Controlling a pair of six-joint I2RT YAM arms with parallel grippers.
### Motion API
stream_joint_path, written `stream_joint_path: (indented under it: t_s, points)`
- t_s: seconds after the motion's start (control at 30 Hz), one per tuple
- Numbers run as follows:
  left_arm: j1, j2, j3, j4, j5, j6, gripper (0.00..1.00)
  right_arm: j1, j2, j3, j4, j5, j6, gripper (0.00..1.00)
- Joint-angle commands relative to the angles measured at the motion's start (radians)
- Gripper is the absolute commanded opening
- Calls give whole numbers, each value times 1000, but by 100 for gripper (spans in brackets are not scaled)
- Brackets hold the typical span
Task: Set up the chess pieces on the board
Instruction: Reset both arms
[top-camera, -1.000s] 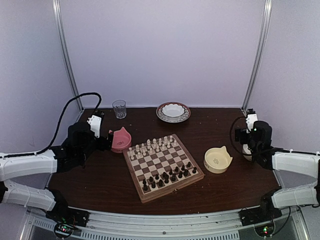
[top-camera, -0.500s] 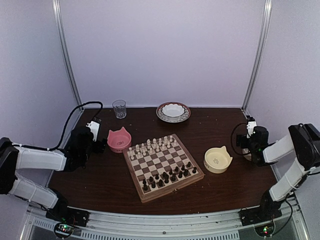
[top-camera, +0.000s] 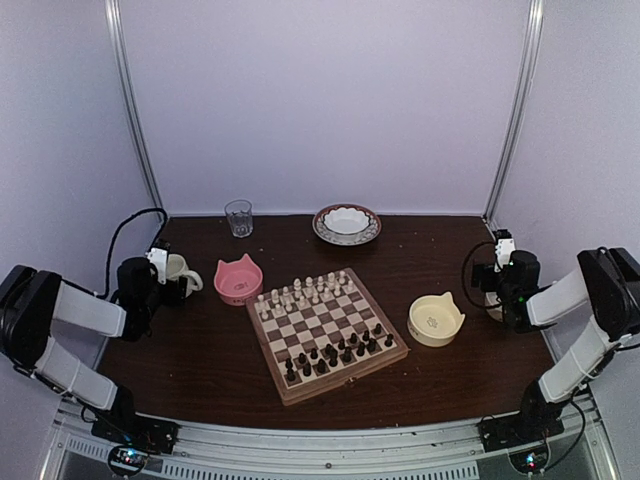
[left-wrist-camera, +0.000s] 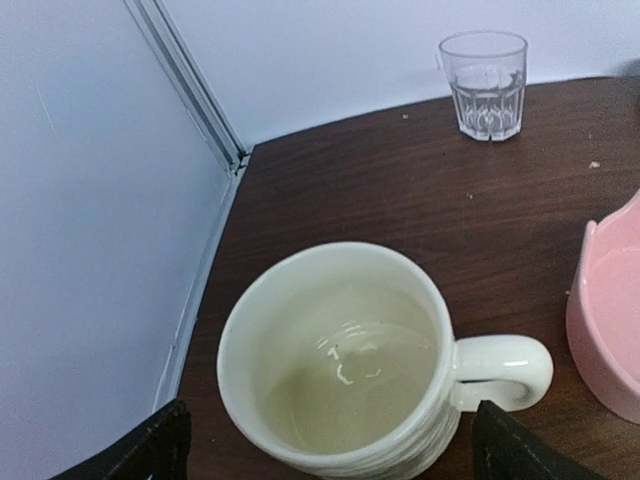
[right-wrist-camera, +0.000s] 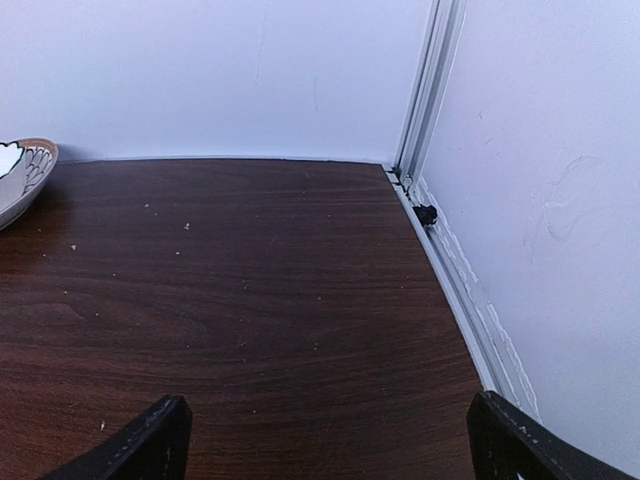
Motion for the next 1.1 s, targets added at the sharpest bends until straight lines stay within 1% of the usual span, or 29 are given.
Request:
stream_joint_path:
  t_s: [0.0, 0.03, 0.07, 0.1, 0.23, 1.07]
  points:
    - [84, 83, -82, 305, 229, -29, 97, -1, -5, 3, 29, -12, 8, 100]
    - [102, 116, -90, 371, 251, -39, 98, -1, -5, 3, 29, -12, 7, 100]
    - [108, 140, -92, 387, 263, -42, 97, -1, -5, 3, 29, -12, 7, 99]
    - [109, 143, -88, 376, 268, -41, 98, -1, -5, 3, 30, -12, 8, 100]
    - [119, 149, -16, 231, 285, -49, 98, -2, -5, 3, 28, -12, 7, 100]
    - [127, 155, -1, 215, 274, -67, 97, -1, -5, 3, 28, -12, 7, 100]
